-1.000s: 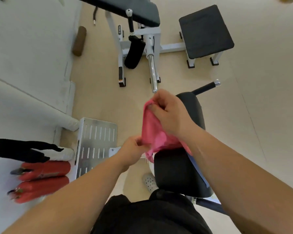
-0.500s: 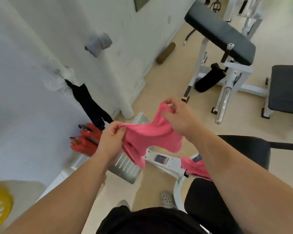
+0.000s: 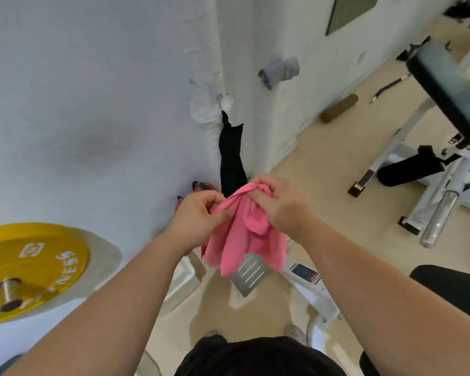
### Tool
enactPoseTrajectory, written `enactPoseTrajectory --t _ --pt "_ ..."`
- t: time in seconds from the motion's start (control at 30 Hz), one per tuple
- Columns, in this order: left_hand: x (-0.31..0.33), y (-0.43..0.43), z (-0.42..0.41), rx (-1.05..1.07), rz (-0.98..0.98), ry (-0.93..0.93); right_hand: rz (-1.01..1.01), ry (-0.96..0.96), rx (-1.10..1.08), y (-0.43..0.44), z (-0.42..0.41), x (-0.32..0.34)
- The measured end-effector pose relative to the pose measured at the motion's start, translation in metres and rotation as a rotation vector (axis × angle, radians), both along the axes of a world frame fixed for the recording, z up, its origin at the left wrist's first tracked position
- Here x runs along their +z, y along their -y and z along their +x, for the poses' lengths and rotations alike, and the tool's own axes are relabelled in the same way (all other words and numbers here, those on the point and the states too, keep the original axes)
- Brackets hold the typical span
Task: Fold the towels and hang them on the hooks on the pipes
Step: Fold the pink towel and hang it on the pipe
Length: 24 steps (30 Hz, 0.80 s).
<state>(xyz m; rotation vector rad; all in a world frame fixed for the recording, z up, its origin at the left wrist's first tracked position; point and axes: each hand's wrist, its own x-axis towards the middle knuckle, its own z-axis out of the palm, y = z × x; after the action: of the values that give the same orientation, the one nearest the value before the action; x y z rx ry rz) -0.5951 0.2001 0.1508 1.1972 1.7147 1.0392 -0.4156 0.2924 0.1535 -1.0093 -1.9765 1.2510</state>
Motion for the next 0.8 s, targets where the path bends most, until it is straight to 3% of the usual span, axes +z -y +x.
enactPoseTrajectory --t 0.2,0.37,0.47,0.57,0.7,0.8 --pt "-0.045 0.05 -0.079 0.109 -0.183 0.068 -0.151 -0.237 -0.228 0.011 -0.067 0.024" --pt "-0.074 0.077 -0.118 0.174 -0.276 0.042 -0.219 -0.28 -0.44 0.0 -0.084 0.025" --pt "-0.081 0.08 -0.131 0.299 -0.283 0.075 -0.219 -0.206 -0.536 -0.011 -0.085 0.014" --pt "-0.068 0.069 -0.13 0.401 -0.248 0.129 -0.215 0.016 -0.49 -0.02 -0.088 0.004" --pt "-0.044 0.037 -0.116 0.407 -0.218 0.173 -0.424 0.056 -0.408 -0.031 -0.099 -0.015" --pt "-0.035 0.004 -0.097 0.438 -0.233 0.258 -0.471 0.129 -0.221 -0.045 -0.101 -0.029"
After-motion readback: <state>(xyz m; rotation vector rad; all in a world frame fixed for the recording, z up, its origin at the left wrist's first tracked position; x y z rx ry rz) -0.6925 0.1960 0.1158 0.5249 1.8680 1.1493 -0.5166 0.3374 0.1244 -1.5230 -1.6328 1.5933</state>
